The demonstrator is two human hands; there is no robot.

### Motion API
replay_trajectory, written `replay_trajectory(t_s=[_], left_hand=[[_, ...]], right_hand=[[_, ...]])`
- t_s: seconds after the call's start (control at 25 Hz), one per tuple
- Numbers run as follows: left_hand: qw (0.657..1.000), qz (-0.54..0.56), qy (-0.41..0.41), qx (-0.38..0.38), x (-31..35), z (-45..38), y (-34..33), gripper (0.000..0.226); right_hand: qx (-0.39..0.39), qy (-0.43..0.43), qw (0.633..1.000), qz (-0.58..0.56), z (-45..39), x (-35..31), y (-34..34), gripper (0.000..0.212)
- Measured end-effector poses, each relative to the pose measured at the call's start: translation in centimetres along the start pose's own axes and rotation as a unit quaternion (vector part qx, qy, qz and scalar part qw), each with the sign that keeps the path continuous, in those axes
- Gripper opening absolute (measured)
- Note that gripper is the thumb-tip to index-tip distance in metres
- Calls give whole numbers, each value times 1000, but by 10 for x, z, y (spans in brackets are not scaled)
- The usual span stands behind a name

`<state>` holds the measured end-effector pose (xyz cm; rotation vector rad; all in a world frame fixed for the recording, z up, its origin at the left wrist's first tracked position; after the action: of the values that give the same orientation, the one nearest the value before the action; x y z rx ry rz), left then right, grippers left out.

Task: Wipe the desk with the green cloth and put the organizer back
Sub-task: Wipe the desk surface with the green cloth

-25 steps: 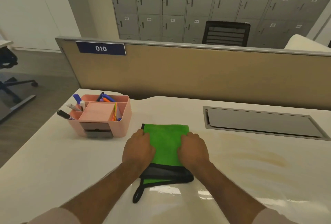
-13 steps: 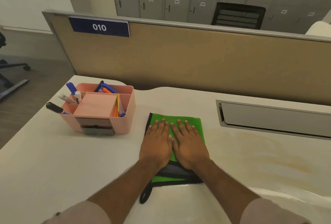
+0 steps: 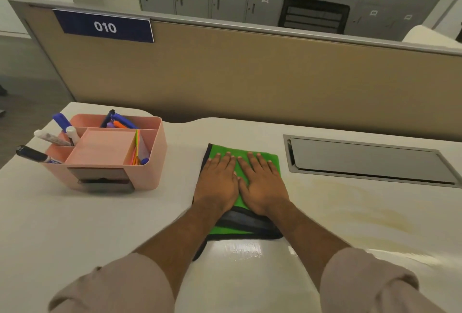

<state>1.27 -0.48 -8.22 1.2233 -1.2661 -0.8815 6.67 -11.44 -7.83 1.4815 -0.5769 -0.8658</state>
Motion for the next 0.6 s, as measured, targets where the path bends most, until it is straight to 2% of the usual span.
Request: replay_trajectory(t_s=[0.24, 0.48, 0.6], left_hand=[[1000, 4, -21, -12, 46, 21, -4, 55], [1000, 11, -23, -18, 56, 56, -8, 58], [999, 10, -45, -21, 48, 43, -4, 58]], right_hand=[[25, -49, 998, -7, 46, 25, 0, 58], [37, -45, 998, 9, 76, 24, -6, 62], [36, -55, 998, 12, 63, 20, -6, 62]])
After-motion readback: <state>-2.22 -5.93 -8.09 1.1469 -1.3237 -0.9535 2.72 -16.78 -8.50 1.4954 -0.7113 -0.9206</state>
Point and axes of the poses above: each hand's wrist, its own z-axis away from the middle knuckle, its own y-axis out of the back of the hand, x = y × z, the point moved 4 cm from there along -z, towards the middle knuckle, and after that the axes turned 6 degrees about -y, right-handed, at the moved point
